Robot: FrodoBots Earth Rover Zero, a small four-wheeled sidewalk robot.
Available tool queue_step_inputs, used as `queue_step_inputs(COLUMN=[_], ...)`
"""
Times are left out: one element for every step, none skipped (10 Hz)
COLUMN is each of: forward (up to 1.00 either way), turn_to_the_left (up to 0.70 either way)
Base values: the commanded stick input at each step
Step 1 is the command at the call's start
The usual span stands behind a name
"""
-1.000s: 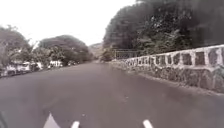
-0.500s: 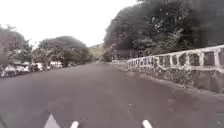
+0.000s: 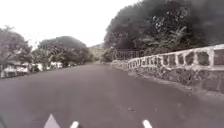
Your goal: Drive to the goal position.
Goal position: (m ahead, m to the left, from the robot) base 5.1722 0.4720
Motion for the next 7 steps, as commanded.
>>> queue_step_inputs(forward=[0.50,0.50,0.50,0.50,0.50,0.50,0.50], turn_to_the_left=[0.00,0.00,0.00,0.00,0.00,0.00,0.00])
